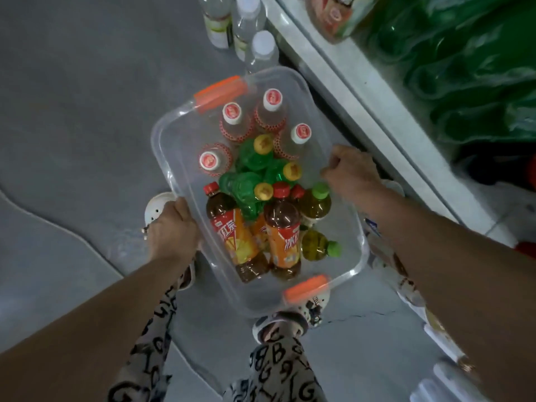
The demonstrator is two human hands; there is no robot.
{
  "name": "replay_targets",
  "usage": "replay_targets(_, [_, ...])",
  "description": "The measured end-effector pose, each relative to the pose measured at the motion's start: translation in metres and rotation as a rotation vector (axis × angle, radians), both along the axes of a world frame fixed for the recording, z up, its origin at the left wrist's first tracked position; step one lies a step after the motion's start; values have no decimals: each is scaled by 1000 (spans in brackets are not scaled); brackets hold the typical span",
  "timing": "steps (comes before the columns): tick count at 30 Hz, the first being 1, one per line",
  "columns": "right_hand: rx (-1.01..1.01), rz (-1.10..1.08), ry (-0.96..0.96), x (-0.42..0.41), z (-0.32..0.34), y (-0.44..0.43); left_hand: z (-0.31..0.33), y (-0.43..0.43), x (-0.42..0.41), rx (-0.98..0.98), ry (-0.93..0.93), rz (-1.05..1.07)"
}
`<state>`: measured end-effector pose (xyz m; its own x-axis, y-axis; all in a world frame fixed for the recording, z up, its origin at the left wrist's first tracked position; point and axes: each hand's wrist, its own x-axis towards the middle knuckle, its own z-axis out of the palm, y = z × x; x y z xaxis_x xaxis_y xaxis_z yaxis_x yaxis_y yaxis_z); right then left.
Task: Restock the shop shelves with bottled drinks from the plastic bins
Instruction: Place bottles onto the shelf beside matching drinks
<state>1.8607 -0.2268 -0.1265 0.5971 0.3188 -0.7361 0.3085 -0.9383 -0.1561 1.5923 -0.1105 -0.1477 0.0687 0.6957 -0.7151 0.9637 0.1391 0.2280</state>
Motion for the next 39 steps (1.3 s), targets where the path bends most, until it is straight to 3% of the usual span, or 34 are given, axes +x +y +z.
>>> replay_targets(15, [-37,-21,-28,3,-10,-17,-2,3,19,2,-31,-97])
replay_targets(26, [-13,20,-92,8,-45,-16,-37,-17,12,-104,-102,-3])
replay_targets(30, [-3,-9,-82,5,-45,-19,-49,-20,4,-120,-26,-56])
replay_targets(35, [-6,38,-78,-3,-34,-28,-22,-18,16,-190,45,-103])
replay_targets(39, [106,41,-71,-20,-19,-46,10,-28,34,-116,68,-196])
